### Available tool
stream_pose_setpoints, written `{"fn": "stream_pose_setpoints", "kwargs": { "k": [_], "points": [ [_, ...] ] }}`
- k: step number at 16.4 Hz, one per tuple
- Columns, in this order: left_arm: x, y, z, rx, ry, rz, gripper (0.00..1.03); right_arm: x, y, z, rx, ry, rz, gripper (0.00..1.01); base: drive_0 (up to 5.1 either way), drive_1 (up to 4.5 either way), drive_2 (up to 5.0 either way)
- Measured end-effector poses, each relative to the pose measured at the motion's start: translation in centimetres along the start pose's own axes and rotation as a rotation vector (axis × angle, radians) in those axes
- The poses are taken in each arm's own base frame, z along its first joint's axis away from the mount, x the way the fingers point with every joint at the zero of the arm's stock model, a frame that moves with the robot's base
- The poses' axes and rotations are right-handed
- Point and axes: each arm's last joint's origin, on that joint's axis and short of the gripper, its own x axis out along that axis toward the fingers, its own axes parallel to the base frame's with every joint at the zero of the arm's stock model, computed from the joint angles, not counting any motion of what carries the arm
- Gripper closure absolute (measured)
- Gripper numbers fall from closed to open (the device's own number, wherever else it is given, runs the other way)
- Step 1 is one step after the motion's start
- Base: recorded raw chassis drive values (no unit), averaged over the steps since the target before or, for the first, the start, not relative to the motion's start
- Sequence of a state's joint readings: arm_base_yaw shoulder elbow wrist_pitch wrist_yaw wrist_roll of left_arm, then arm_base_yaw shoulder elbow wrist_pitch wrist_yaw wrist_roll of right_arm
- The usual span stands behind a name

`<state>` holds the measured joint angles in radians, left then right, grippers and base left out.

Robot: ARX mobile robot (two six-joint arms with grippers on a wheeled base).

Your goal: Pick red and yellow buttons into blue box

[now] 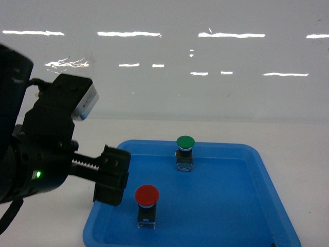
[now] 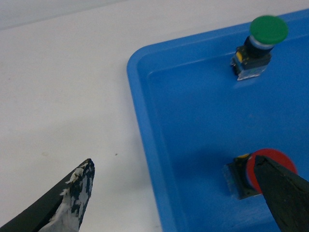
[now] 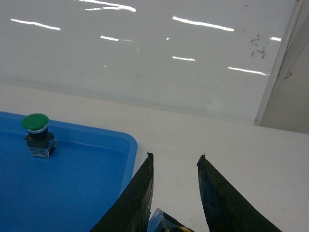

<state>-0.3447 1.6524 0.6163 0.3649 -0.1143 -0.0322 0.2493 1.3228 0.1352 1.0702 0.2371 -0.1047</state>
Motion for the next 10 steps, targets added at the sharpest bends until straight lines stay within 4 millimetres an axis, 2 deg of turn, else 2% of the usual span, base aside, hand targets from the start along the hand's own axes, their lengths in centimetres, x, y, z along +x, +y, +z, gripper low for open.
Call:
{"fn": "stream_pose_setpoints", "kwargs": {
  "k": [2,4,7,10],
  "points": [
    [0.3,-0.1,1.6,-0.081,0.04,-0.057,0.05,0.0,0.0,0.0,0.0,0.0,0.0,0.75,0.0,0.0,0.0],
    [1.6,-0.7,2.5,-0.149,0.112,-0.11,0.05,0.0,0.0,0.0,0.0,0.0,0.001,0.75,0.0,0.0,0.0],
    [3.3,-3.0,2.4,-0.153,0.196,-0.184,0.05,0.0,0.0,0.0,0.0,0.0,0.001,0.75,0.0,0.0,0.0],
    [3.9,-5.2,2.3,-0.117,0.241,-0.23,0.05,0.0,0.0,0.0,0.0,0.0,0.001,0.75,0.0,0.0,0.0]
  ]
}}
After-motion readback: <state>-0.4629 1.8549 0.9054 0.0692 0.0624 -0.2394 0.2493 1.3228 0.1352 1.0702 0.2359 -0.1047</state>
